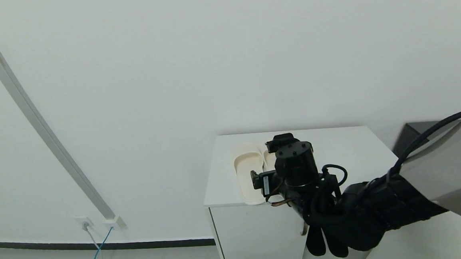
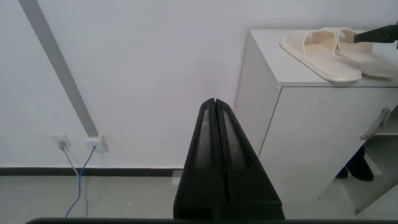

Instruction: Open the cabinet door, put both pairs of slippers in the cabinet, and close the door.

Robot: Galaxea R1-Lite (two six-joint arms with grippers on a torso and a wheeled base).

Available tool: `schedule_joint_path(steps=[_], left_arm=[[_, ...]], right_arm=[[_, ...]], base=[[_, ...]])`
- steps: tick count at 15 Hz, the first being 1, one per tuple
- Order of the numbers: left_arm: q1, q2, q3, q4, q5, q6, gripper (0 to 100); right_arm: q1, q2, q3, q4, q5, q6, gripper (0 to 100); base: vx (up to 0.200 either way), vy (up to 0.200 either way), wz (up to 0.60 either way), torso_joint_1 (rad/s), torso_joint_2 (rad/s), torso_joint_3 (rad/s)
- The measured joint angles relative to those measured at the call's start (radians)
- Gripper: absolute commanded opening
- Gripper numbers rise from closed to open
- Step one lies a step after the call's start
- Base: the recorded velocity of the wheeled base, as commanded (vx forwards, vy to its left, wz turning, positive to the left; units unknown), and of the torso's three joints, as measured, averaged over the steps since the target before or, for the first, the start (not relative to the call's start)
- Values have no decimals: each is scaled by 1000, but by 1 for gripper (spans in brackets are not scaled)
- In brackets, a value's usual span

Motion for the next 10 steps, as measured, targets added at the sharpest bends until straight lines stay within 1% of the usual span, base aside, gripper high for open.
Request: schedule_joint_path(steps=[6, 10], left_arm=[[0, 0, 0, 0, 0, 0, 0], [0, 0, 0, 0, 0, -2, 0]], right_arm=[[-64, 172, -197, -6, 39, -20, 100], [-105, 281, -332, -52, 45, -91, 100]], base=[[0, 0, 0, 0, 0, 0], [0, 0, 0, 0, 0, 0]])
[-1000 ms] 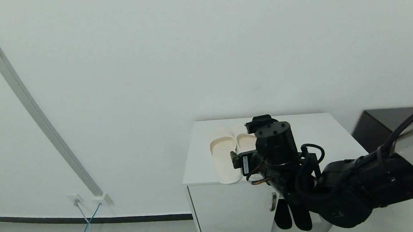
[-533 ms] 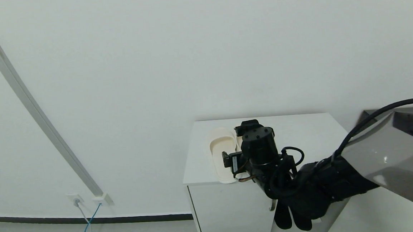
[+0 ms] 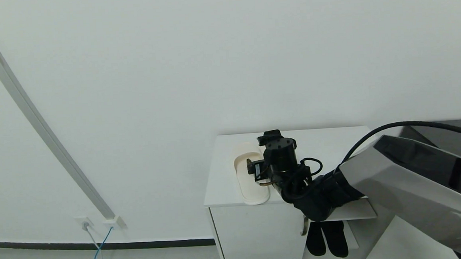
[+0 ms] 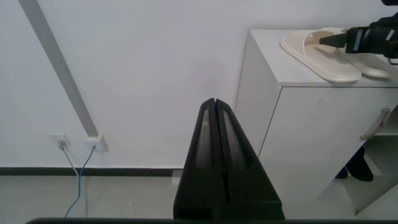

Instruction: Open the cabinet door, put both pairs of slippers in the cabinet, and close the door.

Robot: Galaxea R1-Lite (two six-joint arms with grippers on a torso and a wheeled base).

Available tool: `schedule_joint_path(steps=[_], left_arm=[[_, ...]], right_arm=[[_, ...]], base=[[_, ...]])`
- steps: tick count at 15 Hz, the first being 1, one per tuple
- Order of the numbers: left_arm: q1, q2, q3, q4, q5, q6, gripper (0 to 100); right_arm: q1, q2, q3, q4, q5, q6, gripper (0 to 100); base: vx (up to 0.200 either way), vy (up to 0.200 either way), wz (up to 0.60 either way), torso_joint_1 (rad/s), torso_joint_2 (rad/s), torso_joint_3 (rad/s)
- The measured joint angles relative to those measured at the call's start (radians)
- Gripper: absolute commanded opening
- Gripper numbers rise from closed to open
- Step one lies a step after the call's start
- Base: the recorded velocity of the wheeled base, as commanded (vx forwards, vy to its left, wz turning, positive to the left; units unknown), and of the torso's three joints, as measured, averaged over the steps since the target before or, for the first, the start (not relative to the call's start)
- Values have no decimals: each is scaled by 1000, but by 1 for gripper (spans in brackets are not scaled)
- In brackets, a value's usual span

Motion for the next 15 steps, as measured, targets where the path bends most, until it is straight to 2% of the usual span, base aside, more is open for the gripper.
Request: schedule_joint_path(steps=[5, 6, 12, 15], left_arm=[[0, 0, 0, 0, 0, 0, 0], [0, 0, 0, 0, 0, 0, 0], [0, 0, -1, 0, 0, 0, 0], [-1, 0, 0, 0, 0, 1, 0]], right_arm=[[-17, 77, -88, -3, 28, -6, 100], [-18, 84, -95, -3, 31, -6, 0], [-26, 88, -99, -6, 36, -6, 0], [-35, 51, -48, -51, 53, -7, 0]], base=[[0, 0, 0, 0, 0, 0], [0, 0, 0, 0, 0, 0], [0, 0, 0, 0, 0, 0], [0, 0, 0, 0, 0, 0]])
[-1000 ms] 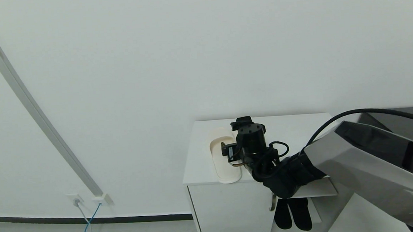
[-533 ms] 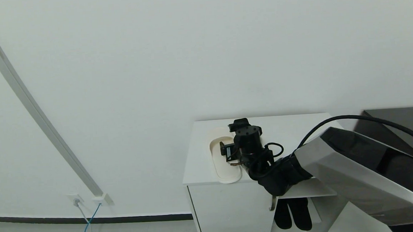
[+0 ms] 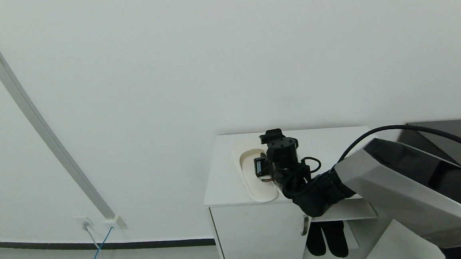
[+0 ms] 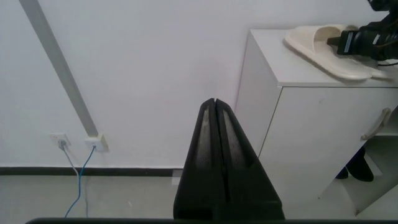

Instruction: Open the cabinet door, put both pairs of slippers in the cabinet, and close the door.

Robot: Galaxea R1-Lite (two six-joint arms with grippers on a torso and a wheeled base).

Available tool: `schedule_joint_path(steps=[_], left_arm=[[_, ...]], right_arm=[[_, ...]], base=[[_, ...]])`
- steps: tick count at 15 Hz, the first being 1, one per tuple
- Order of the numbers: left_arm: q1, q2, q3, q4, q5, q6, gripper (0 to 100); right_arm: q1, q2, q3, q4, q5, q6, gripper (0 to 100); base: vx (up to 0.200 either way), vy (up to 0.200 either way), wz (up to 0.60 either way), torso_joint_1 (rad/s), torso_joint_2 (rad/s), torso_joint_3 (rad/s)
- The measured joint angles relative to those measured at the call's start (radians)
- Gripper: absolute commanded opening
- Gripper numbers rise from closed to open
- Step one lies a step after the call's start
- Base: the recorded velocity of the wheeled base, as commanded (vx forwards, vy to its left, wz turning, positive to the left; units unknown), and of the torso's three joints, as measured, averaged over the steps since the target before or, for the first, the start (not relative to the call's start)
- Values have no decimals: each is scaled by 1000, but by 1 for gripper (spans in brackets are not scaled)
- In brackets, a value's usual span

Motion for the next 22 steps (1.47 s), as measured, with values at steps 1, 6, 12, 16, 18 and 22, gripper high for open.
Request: schedule_joint_path(steps=[1, 6, 12, 16, 18, 22], left_arm=[[0, 0, 0, 0, 0, 0, 0], [1, 0, 0, 0, 0, 0, 0], [0, 0, 0, 0, 1, 6, 0], [1, 0, 0, 0, 0, 6, 0], [1, 0, 0, 0, 0, 5, 0], [0, 0, 0, 0, -1, 5, 0]], right_arm=[[0, -25, 40, -7, 13, 0, 0], [2, -246, 382, -127, 104, -29, 0], [10, -655, 812, -178, 353, -46, 0], [42, -824, 901, -72, 430, -137, 0], [59, -856, 951, -78, 447, -242, 0], [82, -881, 1010, -117, 473, -302, 0]], base=[[0, 0, 0, 0, 0, 0], [0, 0, 0, 0, 0, 0], [0, 0, 0, 0, 0, 0], [0, 0, 0, 0, 0, 0], [0, 0, 0, 0, 0, 0], [0, 0, 0, 0, 0, 0]])
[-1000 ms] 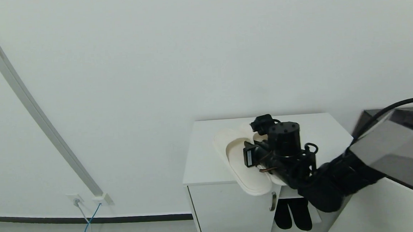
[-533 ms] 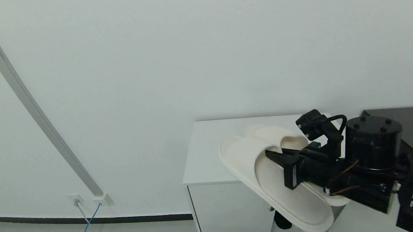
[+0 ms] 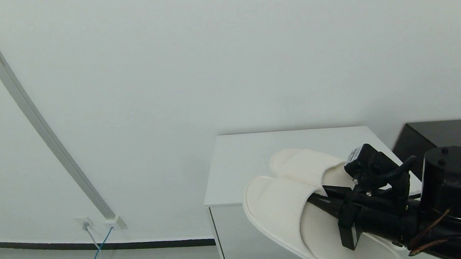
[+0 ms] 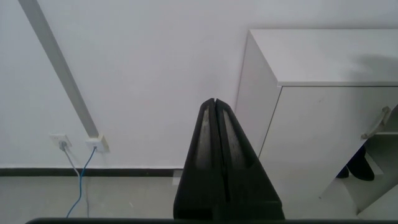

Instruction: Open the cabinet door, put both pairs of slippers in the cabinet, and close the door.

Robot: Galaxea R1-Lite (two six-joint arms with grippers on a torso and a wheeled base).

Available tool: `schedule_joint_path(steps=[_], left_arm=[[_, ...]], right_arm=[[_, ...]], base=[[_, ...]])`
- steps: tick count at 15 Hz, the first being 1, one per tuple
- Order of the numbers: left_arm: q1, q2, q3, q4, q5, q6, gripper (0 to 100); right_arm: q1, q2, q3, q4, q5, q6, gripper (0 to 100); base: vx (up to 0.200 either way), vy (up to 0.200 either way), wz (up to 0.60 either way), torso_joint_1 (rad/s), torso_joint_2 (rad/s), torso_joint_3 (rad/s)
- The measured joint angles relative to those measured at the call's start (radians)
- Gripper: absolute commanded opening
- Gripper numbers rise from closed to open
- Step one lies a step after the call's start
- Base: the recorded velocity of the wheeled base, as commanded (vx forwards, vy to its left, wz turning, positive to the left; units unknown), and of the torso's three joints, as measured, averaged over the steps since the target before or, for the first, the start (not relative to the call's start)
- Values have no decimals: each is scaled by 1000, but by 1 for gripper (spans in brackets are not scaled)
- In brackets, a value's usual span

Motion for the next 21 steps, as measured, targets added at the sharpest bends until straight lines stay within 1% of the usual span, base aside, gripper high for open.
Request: schedule_joint_path(steps=[2, 11, 21], left_arm=[[0, 0, 0, 0, 0, -1, 0], [1, 0, 0, 0, -1, -1, 0], [1, 0, 0, 0, 0, -4, 0]], right_arm=[[1, -4, 5, 0, 0, 1, 0], [3, -5, 18, 0, -6, 1, 0], [2, -6, 30, 0, -6, 1, 0]], base=[[0, 0, 0, 0, 0, 0], [-200, 0, 0, 0, 1, 1], [0, 0, 0, 0, 0, 0]])
